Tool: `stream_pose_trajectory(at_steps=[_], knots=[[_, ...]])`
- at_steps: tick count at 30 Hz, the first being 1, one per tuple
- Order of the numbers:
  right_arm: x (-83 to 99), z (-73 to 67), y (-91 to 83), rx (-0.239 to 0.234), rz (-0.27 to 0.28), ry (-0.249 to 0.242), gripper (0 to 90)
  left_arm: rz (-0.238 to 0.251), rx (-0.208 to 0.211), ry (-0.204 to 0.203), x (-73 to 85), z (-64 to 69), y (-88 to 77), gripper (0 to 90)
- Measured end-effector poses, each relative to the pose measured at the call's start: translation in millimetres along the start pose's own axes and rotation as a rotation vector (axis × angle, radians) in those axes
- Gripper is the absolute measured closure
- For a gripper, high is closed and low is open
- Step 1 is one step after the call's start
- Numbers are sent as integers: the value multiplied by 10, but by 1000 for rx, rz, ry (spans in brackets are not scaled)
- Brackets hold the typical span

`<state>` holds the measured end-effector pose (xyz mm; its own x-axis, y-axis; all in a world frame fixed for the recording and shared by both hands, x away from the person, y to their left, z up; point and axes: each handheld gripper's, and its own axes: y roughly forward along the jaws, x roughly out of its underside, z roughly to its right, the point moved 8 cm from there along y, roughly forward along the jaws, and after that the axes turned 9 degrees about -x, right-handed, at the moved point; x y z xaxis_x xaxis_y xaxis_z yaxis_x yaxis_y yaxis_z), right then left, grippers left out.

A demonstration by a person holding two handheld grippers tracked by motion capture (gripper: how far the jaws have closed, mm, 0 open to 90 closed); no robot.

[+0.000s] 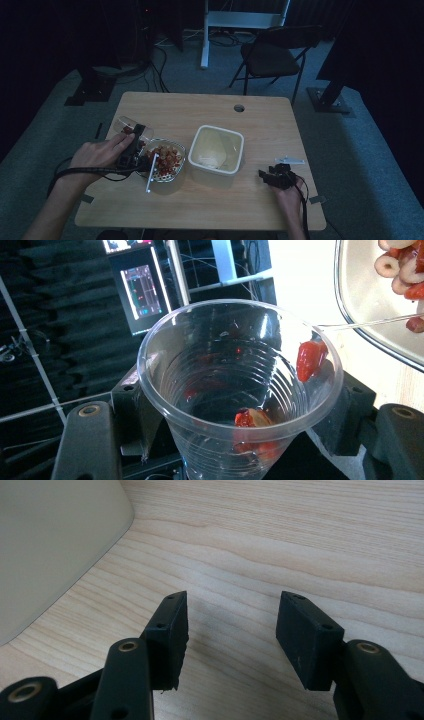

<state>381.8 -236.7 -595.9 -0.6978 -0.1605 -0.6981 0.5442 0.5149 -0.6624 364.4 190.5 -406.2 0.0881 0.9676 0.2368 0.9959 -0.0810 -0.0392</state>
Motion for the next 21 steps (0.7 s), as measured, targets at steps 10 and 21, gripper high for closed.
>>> stream_pose_trajectory(at_steps=[10, 21], knots=[[0, 2, 0, -1, 0, -1, 463, 6, -16, 33, -24, -9, -7, 318], [-1, 3, -1, -3, -1, -1, 462, 4, -21, 53, -23, -7, 5, 319]])
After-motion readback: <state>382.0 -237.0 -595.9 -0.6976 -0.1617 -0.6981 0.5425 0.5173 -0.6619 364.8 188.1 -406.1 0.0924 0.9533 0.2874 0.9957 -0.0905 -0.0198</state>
